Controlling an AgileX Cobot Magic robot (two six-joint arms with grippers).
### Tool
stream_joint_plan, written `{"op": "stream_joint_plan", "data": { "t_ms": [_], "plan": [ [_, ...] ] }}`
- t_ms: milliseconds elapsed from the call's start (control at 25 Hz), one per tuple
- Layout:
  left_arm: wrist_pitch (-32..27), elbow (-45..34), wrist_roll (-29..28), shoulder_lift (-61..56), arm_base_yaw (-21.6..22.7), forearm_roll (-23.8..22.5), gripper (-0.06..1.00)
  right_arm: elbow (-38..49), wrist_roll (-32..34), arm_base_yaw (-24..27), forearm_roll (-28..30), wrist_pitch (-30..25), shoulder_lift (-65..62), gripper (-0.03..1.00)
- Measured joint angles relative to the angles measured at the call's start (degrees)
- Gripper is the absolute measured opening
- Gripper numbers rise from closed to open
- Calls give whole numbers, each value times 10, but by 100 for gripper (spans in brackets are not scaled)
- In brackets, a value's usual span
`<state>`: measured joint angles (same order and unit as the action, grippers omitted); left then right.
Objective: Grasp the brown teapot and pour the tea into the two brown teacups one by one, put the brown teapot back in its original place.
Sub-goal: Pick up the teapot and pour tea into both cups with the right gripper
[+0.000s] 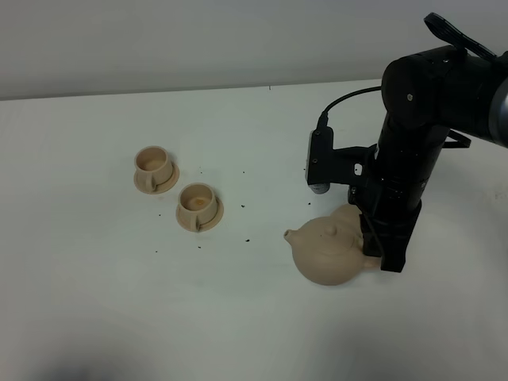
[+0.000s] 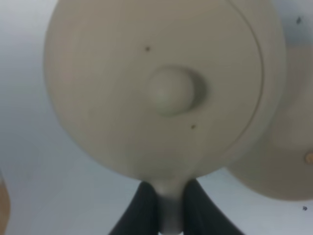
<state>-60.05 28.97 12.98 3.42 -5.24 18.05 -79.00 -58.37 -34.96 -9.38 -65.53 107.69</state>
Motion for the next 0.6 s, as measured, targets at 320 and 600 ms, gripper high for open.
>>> {"op": "stream_joint_plan", "data": {
  "t_ms": [320, 600],
  "plan": [
    [0, 0, 1, 0, 0, 0, 26, 0, 28, 0, 28, -7, 0, 11],
    [0, 0, 1, 0, 0, 0, 26, 0, 33, 0, 75, 6, 0, 11]
  ]
}}
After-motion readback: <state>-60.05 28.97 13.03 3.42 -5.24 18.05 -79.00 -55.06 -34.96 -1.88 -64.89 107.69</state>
